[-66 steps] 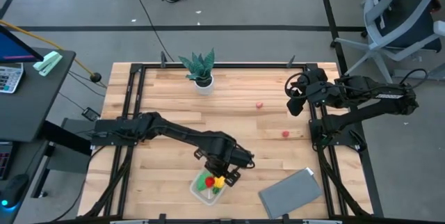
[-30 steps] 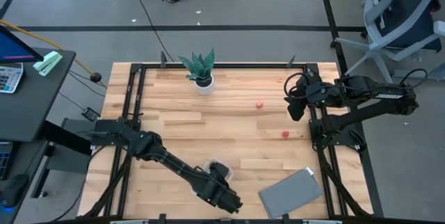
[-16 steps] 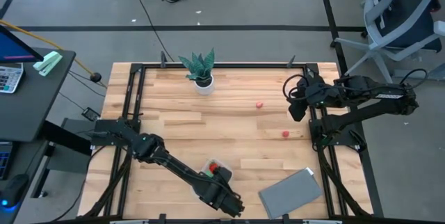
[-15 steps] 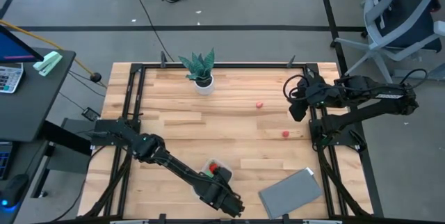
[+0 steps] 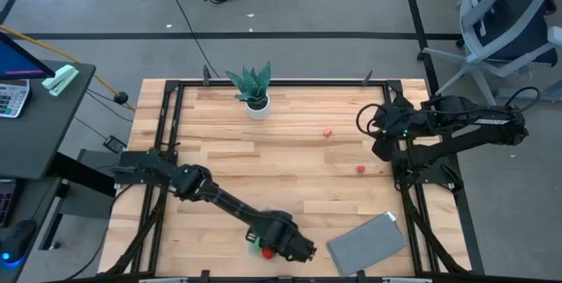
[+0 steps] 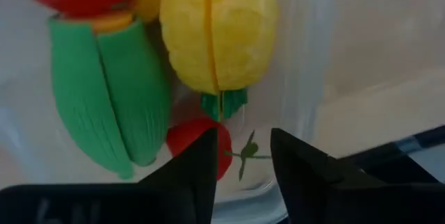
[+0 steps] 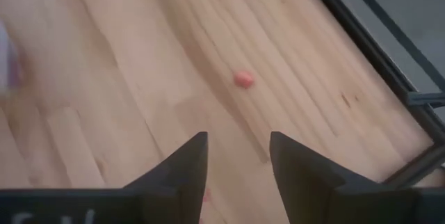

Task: Pick and placing Produce into tupperware
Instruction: Put the bottom pink peach into the transparent bin

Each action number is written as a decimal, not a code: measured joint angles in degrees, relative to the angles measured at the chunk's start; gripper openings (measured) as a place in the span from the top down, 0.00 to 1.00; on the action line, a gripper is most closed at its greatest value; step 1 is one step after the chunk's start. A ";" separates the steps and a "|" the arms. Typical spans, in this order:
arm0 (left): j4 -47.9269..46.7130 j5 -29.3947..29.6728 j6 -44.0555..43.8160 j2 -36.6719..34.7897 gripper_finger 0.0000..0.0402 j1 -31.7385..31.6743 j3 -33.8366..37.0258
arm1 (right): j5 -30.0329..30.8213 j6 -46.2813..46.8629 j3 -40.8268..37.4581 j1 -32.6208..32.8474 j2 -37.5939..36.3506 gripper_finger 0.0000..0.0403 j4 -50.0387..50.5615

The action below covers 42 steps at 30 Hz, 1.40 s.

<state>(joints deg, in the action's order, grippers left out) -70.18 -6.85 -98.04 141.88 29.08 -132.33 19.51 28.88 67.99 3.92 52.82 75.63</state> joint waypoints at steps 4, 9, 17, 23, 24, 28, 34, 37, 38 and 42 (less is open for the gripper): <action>2.11 -3.90 -0.06 -0.60 0.64 -2.08 0.00 | -0.62 -4.92 0.00 0.00 0.00 0.57 2.53; 1.04 -3.92 1.49 -5.74 0.69 -4.50 0.00 | -0.63 -8.26 -1.34 0.00 -0.02 0.56 2.39; -6.21 7.29 10.71 -16.12 0.80 -9.67 -0.09 | -4.52 -4.20 -11.02 0.00 -0.09 0.56 -2.32; -6.95 14.16 26.25 -19.98 0.85 -16.37 -0.09 | -6.24 -0.04 -25.59 -0.07 -0.02 0.56 -11.60; -6.21 14.22 29.22 -20.26 0.86 -17.57 -0.09 | -5.66 0.07 -27.55 -0.09 -0.01 0.56 -12.67; -4.51 14.25 41.47 -21.00 0.88 -21.81 -0.09 | -6.57 4.65 -32.98 -0.13 0.02 0.56 -15.86; -3.15 14.18 51.69 -20.92 0.90 -27.15 -0.02 | -12.48 12.15 -35.31 0.11 -0.04 0.55 -21.09; -2.78 14.18 53.59 -20.92 0.90 -29.01 -0.02 | -12.81 14.70 -35.32 0.11 -0.02 0.54 -25.29; -2.77 14.20 54.09 -20.92 0.89 -29.49 -0.02 | -12.87 15.38 -35.32 0.11 0.00 0.54 -26.31; -2.78 14.18 56.37 -20.92 0.89 -30.48 -0.02 | -12.76 20.25 -35.32 0.07 0.35 0.54 -26.95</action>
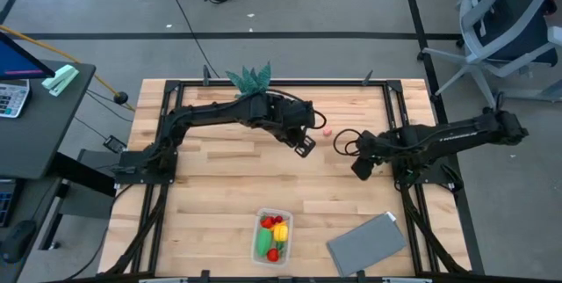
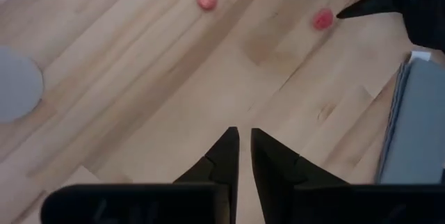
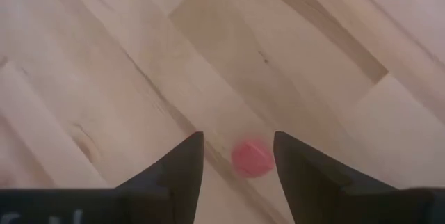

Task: Pick and placing Produce into tupperware
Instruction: Put the bottom pink peach into the transparent bin

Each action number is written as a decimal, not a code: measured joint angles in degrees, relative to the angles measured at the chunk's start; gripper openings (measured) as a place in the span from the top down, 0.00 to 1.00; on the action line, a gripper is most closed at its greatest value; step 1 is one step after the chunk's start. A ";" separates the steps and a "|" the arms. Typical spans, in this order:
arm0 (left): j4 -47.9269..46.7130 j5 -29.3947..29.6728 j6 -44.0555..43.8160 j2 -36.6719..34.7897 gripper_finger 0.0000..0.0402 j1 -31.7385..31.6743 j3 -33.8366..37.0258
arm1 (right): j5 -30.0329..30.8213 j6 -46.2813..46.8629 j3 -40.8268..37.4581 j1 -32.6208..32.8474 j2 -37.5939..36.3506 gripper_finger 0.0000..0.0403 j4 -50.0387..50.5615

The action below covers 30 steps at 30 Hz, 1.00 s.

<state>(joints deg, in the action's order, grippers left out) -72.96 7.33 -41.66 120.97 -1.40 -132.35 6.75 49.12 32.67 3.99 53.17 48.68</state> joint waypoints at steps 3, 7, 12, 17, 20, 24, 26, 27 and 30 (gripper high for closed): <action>-0.01 -0.02 1.66 0.00 0.89 -0.05 0.00 | 0.17 3.74 0.00 0.00 1.27 0.54 -0.05; -0.01 -0.06 3.48 0.01 0.91 0.05 0.00 | 0.36 6.77 0.00 0.00 5.41 0.54 -0.08; -0.03 -0.04 4.00 0.02 0.93 0.01 0.00 | 0.29 6.81 0.00 0.00 12.63 0.54 -0.12; -0.06 -0.06 4.01 0.02 0.93 0.03 0.00 | -2.45 6.34 0.00 0.02 18.60 0.55 -0.14; -0.05 -0.04 3.99 0.02 0.92 0.01 0.00 | -3.70 6.32 0.00 0.02 20.57 0.55 -0.45; -0.07 -0.04 3.99 0.04 0.91 0.01 0.00 | -3.96 5.66 0.00 0.02 21.81 0.55 -1.70; -0.06 -0.04 3.99 0.04 0.91 0.02 0.00 | -4.15 5.22 0.00 0.02 22.12 0.55 -2.40; -0.07 -0.04 3.99 0.04 0.91 0.01 0.00 | -4.44 5.26 0.00 0.02 22.22 0.55 -2.44; -0.07 -0.04 3.95 0.04 0.92 0.01 0.00 | -6.47 5.27 0.00 0.04 22.23 0.55 -2.31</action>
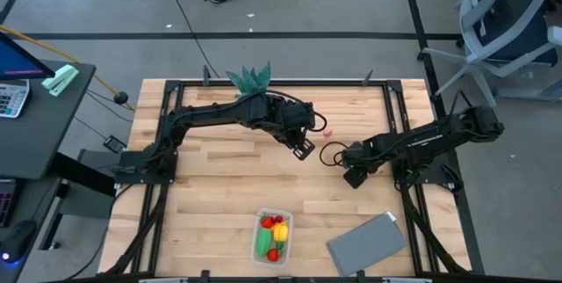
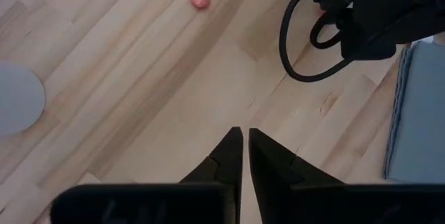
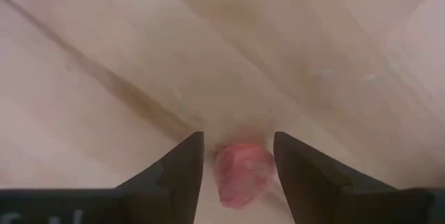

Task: Pick and placing Produce into tupperware
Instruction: Put the bottom pink peach into the transparent bin

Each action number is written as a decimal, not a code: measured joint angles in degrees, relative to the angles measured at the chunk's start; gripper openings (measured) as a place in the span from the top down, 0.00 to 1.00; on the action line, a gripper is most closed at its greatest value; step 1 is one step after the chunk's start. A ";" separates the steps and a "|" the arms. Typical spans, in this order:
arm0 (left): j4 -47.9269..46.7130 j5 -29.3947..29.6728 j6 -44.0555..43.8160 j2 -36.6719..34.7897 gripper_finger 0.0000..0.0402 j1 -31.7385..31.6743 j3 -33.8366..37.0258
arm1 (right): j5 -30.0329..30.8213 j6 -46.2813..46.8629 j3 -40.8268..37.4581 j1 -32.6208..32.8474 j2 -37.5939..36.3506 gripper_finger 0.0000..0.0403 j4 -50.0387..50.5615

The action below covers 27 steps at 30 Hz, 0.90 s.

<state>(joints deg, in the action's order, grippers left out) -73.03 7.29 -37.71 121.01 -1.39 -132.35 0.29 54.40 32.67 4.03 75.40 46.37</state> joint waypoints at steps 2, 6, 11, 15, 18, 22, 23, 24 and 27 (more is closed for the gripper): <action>0.00 0.00 -0.03 0.00 0.93 0.02 0.00 | -1.14 0.03 0.00 0.31 0.00 0.55 0.21; 0.00 0.00 -0.28 0.00 0.95 0.00 0.00 | -1.69 0.23 0.00 1.63 0.00 0.55 0.46; 0.02 0.00 -0.59 0.00 0.95 0.00 0.00 | -2.00 2.39 0.00 3.88 0.00 0.55 0.70; 0.02 0.00 -0.59 0.02 0.94 0.00 0.00 | -2.00 2.59 0.00 5.39 0.00 0.55 0.69; 0.03 0.00 -0.58 0.02 0.94 0.00 0.00 | -2.00 2.59 0.00 6.05 0.00 0.58 0.65; 0.04 0.00 -0.57 0.02 0.95 0.07 0.00 | -1.50 2.57 0.00 6.32 0.00 0.67 0.09; 0.03 0.00 -0.57 0.02 0.96 0.11 0.00 | -0.86 2.56 0.02 6.32 -0.01 0.69 0.06; 0.04 0.00 -0.57 0.02 0.96 0.11 0.00 | -0.18 2.43 0.02 6.32 -0.02 0.72 0.01; 0.02 0.00 -0.55 0.02 0.97 0.33 0.00 | 1.42 -0.94 0.02 6.32 -0.02 0.79 -0.88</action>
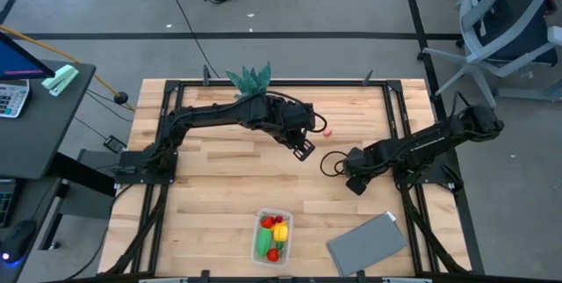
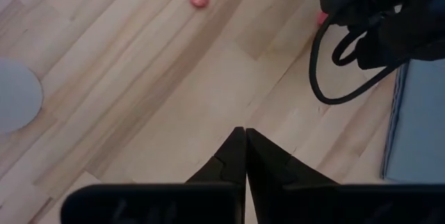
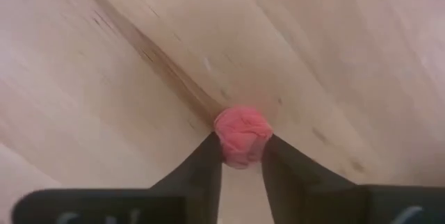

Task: Pick and placing Produce into tupperware
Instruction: Put the bottom pink peach into the transparent bin

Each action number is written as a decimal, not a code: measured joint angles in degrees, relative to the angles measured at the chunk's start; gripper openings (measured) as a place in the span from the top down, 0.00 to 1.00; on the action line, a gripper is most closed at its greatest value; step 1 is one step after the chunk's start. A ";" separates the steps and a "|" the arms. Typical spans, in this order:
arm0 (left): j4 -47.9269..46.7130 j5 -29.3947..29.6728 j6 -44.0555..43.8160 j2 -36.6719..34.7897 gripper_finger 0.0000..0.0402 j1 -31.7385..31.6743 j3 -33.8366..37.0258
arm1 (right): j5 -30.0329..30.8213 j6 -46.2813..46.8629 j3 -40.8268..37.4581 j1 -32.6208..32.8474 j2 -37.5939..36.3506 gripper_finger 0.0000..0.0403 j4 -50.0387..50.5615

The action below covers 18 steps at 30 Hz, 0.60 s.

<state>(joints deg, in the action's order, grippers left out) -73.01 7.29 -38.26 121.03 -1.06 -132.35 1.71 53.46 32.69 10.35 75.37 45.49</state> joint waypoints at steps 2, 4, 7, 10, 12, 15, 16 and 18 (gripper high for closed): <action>0.00 0.01 0.00 0.00 0.97 0.09 0.00 | 0.38 -2.51 0.00 -0.01 -0.02 0.83 -1.53; 0.00 0.00 0.07 0.02 0.97 0.09 0.00 | 0.31 -3.96 0.00 -0.02 -0.27 0.87 -4.66; -0.09 0.00 0.18 -0.39 0.97 0.05 0.00 | -0.73 -4.97 0.79 -0.02 -1.32 0.92 -11.70; -1.19 0.00 1.40 -2.26 0.98 0.04 0.00 | -2.16 -8.35 2.99 -0.02 -3.13 0.93 -22.39; -2.36 0.00 1.70 -4.47 0.98 0.06 0.00 | -2.19 -11.83 4.71 -0.09 -4.20 0.93 -30.14; -4.16 -0.02 1.46 -8.11 0.98 -0.26 0.00 | -3.02 -18.92 8.39 -0.07 -4.39 0.91 -41.42; -4.54 0.05 1.39 -9.50 0.97 -0.36 0.00 | -4.54 -23.01 9.88 -0.07 -4.10 0.91 -43.68; -4.79 1.19 0.57 -12.53 0.96 -0.48 0.00 | -7.05 -30.61 14.07 0.26 -2.75 0.90 -45.34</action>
<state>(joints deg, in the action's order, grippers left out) -77.80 8.48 -37.69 108.51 -1.54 -132.35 -5.34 22.85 46.76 10.61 72.62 0.15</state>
